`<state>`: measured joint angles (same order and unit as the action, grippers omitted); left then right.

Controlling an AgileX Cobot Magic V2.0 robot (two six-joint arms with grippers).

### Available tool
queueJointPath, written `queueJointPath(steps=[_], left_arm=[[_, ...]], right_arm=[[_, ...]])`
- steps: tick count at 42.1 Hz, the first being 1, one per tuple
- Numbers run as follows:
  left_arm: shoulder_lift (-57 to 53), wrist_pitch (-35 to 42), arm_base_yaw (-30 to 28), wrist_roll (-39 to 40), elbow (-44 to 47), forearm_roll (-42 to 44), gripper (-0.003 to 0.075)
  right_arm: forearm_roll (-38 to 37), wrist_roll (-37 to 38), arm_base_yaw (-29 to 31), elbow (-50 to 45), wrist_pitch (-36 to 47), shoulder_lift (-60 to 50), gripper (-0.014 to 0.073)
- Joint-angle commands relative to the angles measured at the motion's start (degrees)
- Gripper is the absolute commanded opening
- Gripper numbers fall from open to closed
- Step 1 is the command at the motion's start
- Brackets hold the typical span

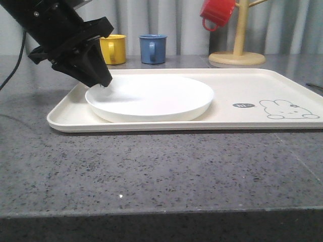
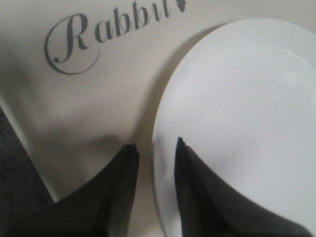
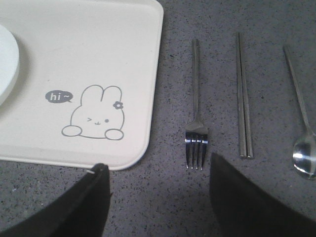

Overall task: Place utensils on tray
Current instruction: 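Lift the white plate with the left gripper and set it on the tray, then open the left gripper and raise it away from the plate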

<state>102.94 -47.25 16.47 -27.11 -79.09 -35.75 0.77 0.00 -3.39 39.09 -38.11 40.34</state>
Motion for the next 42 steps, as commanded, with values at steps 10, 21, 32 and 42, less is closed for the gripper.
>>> queueJointPath(steps=[10,21,32,42], left_arm=[[-9.45,-0.24,-1.40,-0.09,-1.83,1.54,0.0368],[-20.71,-2.17,10.25,1.50,1.70,12.96,0.0368],[-34.69,6.11,21.63,17.12,13.24,29.28,0.0368],[-48.59,9.61,22.74,17.12,23.36,29.28,0.0368]], right_arm=[[-0.17,0.00,0.23,1.44,3.64,0.30,0.0470],[-0.17,0.00,0.23,1.44,3.64,0.30,0.0470],[-0.09,0.00,0.23,1.44,4.16,0.30,0.0470],[-0.15,0.00,0.23,1.56,4.02,0.30,0.0470]])
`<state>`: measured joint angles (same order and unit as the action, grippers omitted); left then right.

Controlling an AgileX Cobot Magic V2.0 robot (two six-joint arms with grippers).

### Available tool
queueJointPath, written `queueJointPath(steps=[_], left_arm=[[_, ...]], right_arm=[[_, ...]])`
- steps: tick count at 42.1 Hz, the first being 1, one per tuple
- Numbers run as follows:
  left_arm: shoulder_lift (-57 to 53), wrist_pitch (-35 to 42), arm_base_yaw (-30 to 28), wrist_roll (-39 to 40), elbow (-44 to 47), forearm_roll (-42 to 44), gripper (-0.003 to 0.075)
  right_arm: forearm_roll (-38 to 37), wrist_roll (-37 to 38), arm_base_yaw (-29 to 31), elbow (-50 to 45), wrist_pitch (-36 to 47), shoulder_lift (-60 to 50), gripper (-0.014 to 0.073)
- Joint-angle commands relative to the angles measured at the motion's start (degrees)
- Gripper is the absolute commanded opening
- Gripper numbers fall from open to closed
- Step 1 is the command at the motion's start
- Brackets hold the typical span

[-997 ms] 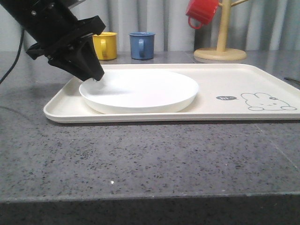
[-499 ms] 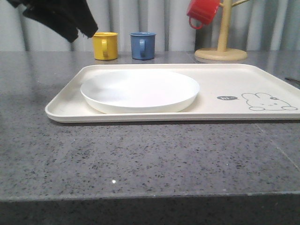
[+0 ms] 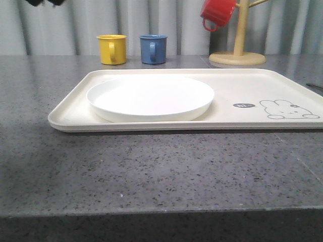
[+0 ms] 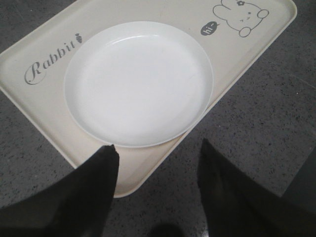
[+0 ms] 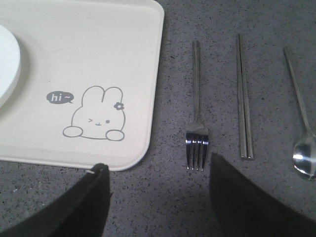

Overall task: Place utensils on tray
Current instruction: 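Open the left gripper and raise it away from the plate, then lower the right gripper onto the silver fork and grasp it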

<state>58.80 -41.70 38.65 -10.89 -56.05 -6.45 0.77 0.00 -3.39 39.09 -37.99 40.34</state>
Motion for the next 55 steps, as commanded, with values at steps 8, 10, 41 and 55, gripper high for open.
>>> queueJointPath(steps=[8,10,41,55], left_arm=[[-10.89,4.95,0.57,0.90,1.24,-0.01,0.0368],[-11.59,5.72,0.57,0.90,1.24,-0.01,0.0368],[-10.63,7.47,0.57,0.90,1.24,-0.01,0.0368],[-9.58,7.47,0.57,0.90,1.24,-0.01,0.0368]], right_arm=[[-1.16,-0.32,0.23,9.46,-7.05,4.71,0.0470],[-2.37,-0.32,0.23,12.20,-10.93,6.94,0.0470],[-0.06,-6.87,7.77,35.96,-24.84,44.50,0.0466],[0.44,-7.31,7.77,35.96,-20.04,52.07,0.0427]])
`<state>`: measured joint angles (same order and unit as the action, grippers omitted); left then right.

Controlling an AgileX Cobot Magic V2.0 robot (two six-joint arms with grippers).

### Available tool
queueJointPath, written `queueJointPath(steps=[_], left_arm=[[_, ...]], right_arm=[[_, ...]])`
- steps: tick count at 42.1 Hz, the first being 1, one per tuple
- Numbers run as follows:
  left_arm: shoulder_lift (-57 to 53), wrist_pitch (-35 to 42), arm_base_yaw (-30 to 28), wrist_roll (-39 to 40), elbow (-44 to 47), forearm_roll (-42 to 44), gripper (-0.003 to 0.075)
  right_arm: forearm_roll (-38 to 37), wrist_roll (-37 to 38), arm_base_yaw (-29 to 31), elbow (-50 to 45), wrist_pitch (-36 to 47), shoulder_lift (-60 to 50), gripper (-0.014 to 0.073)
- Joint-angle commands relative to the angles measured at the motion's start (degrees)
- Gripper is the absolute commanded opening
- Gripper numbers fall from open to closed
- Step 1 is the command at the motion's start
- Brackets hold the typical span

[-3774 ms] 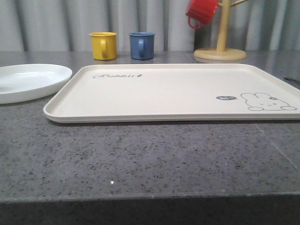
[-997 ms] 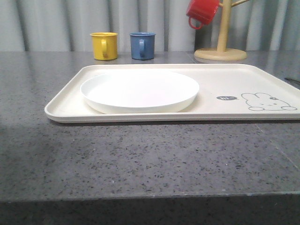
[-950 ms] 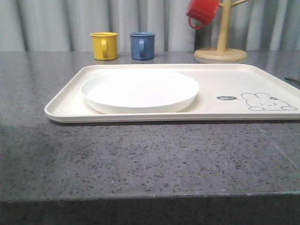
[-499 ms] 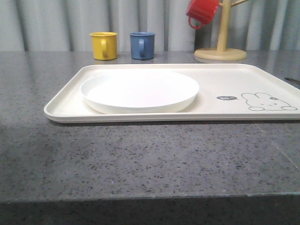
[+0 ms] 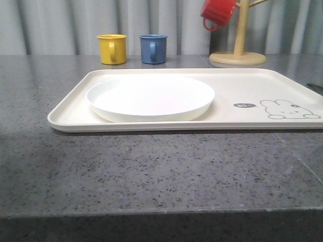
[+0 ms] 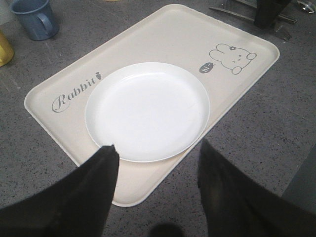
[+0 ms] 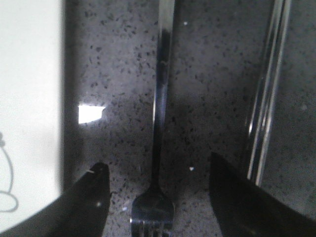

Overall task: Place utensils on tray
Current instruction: 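Lower the right gripper onto the silver fork and grasp it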

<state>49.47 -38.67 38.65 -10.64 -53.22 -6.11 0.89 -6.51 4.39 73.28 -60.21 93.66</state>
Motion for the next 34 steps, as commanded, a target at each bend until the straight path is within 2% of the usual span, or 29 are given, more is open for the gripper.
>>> queueJointPath(steps=[1,7,15,25,34], left_arm=[[-0.25,4.44,0.57,0.65,-1.59,-0.35,0.0368],[-0.25,4.44,0.57,0.65,-1.59,-0.35,0.0368],[-0.25,4.44,0.57,0.65,-1.59,-0.35,0.0368],[-0.25,4.44,0.57,0.65,-1.59,-0.35,0.0368],[-0.25,4.44,0.57,0.65,-1.59,-0.35,0.0368]], right_arm=[[0.49,-1.01,-0.01,1.80,2.53,-0.91,0.0402],[1.78,-2.22,-0.01,1.80,4.47,0.45,0.0307],[1.89,-2.22,-0.01,3.00,5.34,1.33,0.0292],[1.95,-2.22,-0.01,3.33,4.79,1.33,0.0056],[1.95,-2.22,-0.01,3.33,4.63,1.33,-0.0002]])
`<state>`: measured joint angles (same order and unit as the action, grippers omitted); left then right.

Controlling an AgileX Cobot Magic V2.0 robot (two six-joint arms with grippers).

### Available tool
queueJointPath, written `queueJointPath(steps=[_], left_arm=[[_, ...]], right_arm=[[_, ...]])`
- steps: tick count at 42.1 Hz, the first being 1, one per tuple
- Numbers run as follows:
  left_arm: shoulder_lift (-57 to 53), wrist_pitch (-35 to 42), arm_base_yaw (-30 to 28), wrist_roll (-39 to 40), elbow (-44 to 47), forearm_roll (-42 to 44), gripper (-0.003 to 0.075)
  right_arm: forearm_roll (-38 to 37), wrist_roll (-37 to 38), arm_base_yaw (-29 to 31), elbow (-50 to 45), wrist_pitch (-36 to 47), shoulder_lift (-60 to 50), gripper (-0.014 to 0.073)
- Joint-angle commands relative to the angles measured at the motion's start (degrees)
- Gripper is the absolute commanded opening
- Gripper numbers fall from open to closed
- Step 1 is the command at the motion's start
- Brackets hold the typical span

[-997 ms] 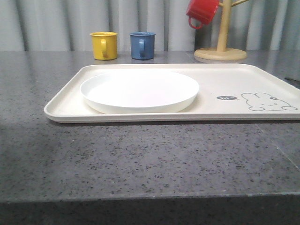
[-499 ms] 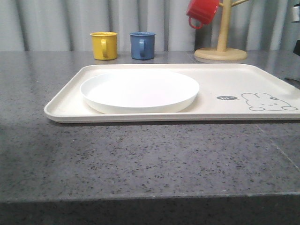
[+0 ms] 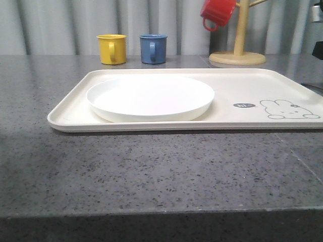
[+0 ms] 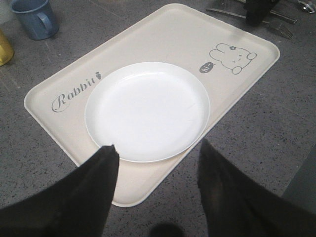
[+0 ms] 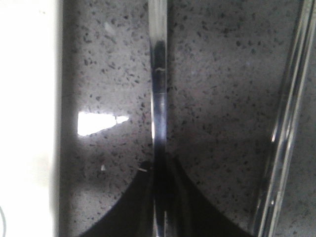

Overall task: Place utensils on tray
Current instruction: 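Lower the right gripper onto the silver fork and grasp it, then carry the fork with the right gripper onto the tray beside the plate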

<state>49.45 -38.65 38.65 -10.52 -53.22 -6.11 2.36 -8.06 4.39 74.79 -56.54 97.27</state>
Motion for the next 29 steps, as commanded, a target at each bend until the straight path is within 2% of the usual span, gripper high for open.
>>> queueJointPath(steps=[1,6,12,21,29], left_arm=[[-0.24,4.42,0.57,0.53,-1.59,-0.35,0.0368],[-0.24,4.42,0.57,0.53,-1.59,-0.35,0.0368],[-0.24,4.42,0.57,0.53,-1.59,-0.35,0.0368],[-0.24,4.42,0.57,0.53,-1.59,-0.35,0.0368],[-0.24,4.42,0.57,0.53,-1.59,-0.35,0.0368]], right_arm=[[0.49,-0.67,-0.01,1.85,0.89,-2.29,-0.0005],[0.49,-0.67,-0.01,3.32,-0.91,-3.07,-0.0006],[3.24,-0.67,-2.07,8.88,-6.86,-5.96,-0.0006],[3.46,0.13,-14.47,16.50,-15.34,-5.10,-0.0004],[-3.52,12.77,-24.11,20.61,-17.07,0.13,-0.0003]])
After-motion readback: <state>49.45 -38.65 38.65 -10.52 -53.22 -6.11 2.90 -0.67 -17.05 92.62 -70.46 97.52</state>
